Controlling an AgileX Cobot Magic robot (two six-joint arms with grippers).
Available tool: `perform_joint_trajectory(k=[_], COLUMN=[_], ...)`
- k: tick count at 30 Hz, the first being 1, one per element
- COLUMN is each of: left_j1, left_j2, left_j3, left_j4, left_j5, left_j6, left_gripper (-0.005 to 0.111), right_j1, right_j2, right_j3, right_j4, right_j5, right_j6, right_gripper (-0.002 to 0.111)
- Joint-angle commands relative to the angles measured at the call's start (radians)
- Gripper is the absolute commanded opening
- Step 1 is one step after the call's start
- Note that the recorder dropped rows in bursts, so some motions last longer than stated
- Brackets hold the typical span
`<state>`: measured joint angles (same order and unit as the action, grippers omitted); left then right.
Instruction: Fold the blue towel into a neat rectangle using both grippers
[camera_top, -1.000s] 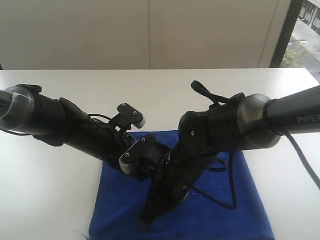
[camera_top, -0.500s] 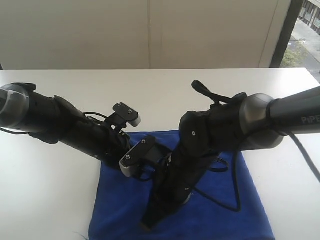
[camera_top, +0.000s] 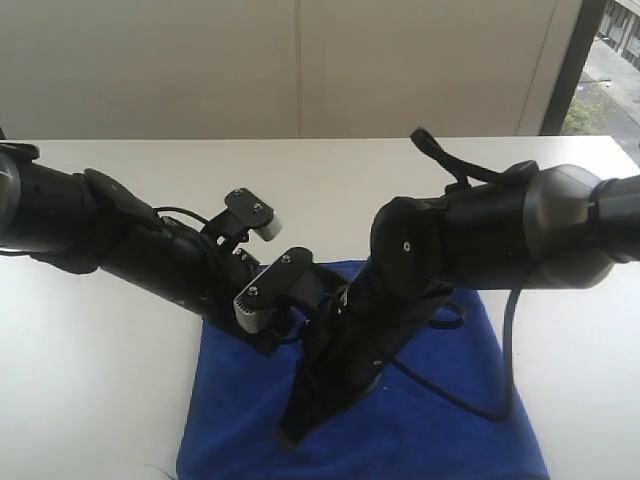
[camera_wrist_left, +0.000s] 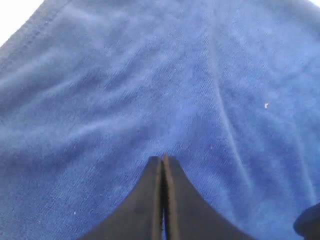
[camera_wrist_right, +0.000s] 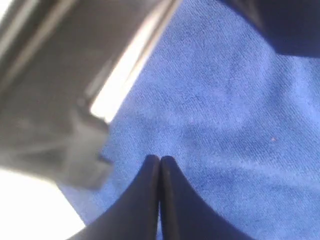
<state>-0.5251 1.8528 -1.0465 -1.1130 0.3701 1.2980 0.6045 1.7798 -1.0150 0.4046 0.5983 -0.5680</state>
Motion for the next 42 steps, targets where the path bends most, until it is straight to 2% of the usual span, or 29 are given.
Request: perform_joint_trajectory(k=[1, 4, 10, 11, 13, 16, 23, 26, 35, 42], left_j1=[0.004, 0.006, 0.005, 0.005, 0.014, 0.045, 0.115, 0.146, 0.152, 0.152], left_j2=[0.009, 0.023, 0.069, 0.091, 0.134, 0.201, 0.241, 0.225, 0.095, -0.025], left_j3=[0.039, 0.060, 0.053, 0.035, -0.012, -0.119, -0.271, -0.306, -0.301, -0.244], left_j4=[0.020, 0.023, 0.051, 0.068, 0.071, 0.091, 0.129, 0.126, 0.132, 0.194], left_j5=[-0.029, -0.098, -0.292, -0.308, -0.301, -0.288, -0.264, -0.147, 0.119, 0.137], left_j6=[-0.013, -0.013, 0.025, 0.028, 0.044, 0.066, 0.063, 0.058, 0.023, -0.047], left_gripper=[0.000, 0.000, 0.000, 0.000, 0.000, 0.000, 0.000, 0.000, 0.000, 0.000], right_j1=[0.037, 0.040, 0.032, 0.032, 0.027, -0.017, -0.029, -0.029, -0.024, 0.004], right_j2=[-0.007, -0.007, -0.044, -0.051, -0.056, -0.056, -0.056, -0.054, -0.057, -0.052], right_j3=[0.008, 0.008, 0.008, 0.008, 0.008, 0.008, 0.032, 0.086, 0.121, 0.121], right_j4=[0.004, -0.060, -0.667, -0.795, -0.922, -0.915, -0.821, -0.747, -0.720, -0.576], right_j5=[-0.017, -0.020, 0.073, 0.121, 0.176, 0.199, 0.207, 0.147, 0.069, 0.025], right_j6=[-0.024, 0.008, 0.497, 0.587, 0.689, 0.708, 0.673, 0.613, 0.607, 0.488], right_gripper=[0.000, 0.000, 0.000, 0.000, 0.000, 0.000, 0.000, 0.000, 0.000, 0.000])
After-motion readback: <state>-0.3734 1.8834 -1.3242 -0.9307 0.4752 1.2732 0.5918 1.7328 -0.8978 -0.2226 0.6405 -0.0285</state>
